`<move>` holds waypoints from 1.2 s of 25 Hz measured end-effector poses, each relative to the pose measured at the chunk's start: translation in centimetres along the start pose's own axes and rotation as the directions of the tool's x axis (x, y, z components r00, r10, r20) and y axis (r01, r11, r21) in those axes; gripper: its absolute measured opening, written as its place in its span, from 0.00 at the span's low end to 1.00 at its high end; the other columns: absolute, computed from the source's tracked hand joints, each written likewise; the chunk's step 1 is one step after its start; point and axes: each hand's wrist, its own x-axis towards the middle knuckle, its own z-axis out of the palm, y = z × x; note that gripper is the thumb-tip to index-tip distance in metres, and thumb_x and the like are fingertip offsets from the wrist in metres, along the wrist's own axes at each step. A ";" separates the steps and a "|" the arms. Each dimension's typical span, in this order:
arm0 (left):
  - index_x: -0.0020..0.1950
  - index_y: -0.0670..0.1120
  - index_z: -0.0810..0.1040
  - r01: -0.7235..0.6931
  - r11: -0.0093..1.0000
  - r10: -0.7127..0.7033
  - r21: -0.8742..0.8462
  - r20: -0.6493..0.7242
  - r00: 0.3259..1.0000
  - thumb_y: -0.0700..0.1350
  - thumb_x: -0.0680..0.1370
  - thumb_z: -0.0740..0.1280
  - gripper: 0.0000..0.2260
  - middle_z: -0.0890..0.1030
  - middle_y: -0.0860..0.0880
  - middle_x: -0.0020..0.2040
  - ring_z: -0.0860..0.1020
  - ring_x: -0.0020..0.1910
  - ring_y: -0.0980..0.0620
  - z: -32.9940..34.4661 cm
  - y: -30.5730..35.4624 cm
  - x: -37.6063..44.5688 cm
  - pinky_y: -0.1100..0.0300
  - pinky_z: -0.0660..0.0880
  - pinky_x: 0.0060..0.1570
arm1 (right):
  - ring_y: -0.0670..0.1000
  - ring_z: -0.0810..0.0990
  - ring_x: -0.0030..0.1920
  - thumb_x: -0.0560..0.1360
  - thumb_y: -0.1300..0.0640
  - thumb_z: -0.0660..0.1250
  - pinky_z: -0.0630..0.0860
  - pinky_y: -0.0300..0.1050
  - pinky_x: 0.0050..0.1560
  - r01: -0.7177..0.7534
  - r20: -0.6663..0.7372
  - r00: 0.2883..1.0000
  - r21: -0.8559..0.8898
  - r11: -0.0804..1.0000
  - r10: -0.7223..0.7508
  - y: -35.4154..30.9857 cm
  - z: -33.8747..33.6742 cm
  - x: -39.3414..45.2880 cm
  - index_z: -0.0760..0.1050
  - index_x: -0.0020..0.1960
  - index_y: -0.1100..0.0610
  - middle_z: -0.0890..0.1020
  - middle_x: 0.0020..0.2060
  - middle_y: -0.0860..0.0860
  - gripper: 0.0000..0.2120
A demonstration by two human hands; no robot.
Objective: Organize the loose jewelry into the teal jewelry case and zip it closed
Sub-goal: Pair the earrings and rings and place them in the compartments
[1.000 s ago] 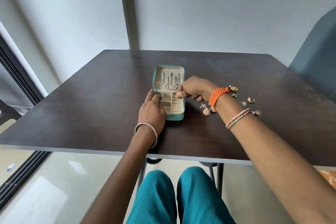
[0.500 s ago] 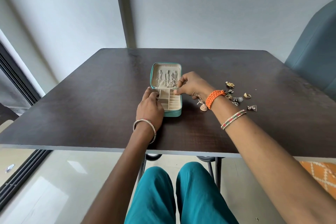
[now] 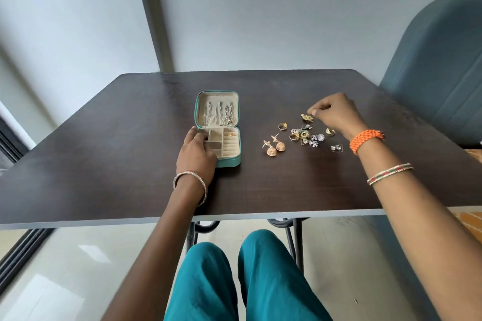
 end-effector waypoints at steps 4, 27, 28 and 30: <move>0.63 0.41 0.74 0.027 1.000 -0.027 -0.005 -0.011 1.000 0.37 0.78 0.55 0.16 0.65 0.50 0.73 0.69 0.67 0.46 0.2 0.2 0.3 0.57 0.67 0.60 | 0.52 0.78 0.46 0.72 0.60 0.67 0.75 0.44 0.51 -0.124 -0.099 0.988 -0.071 0.990 0.116 2.3 0.1 -0.6 0.82 0.39 0.59 0.82 0.37 0.52 0.06; 0.62 0.41 0.75 0.028 0.999 -0.028 -0.044 -0.017 0.999 0.37 0.78 0.55 0.15 0.65 0.51 0.73 0.70 0.66 0.48 0.2 0.4 0.2 0.61 0.66 0.59 | 0.41 0.71 0.35 0.76 0.66 0.65 0.68 0.36 0.34 -0.074 0.495 0.827 0.569 0.819 -0.269 -6.2 3.1 -5.3 0.77 0.44 0.56 0.76 0.37 0.49 0.06; 0.61 0.41 0.76 0.021 0.999 -0.022 -0.047 -0.016 1.000 0.37 0.78 0.55 0.15 0.66 0.51 0.72 0.71 0.65 0.48 0.2 0.4 0.1 0.61 0.67 0.58 | 0.41 0.70 0.31 0.75 0.66 0.66 0.66 0.35 0.31 -0.086 0.508 0.826 0.540 0.837 -0.243 -6.5 3.7 -5.2 0.78 0.43 0.56 0.76 0.35 0.48 0.06; 0.60 0.41 0.76 0.015 0.998 -0.017 -0.058 -0.023 1.000 0.37 0.77 0.56 0.15 0.68 0.51 0.71 0.72 0.63 0.47 0.1 0.3 0.2 0.61 0.67 0.56 | 0.42 0.64 0.26 0.73 0.66 0.68 0.60 0.35 0.25 -0.154 0.527 0.839 0.471 0.868 -0.137 -7.1 5.0 -4.9 0.79 0.41 0.56 0.76 0.32 0.48 0.06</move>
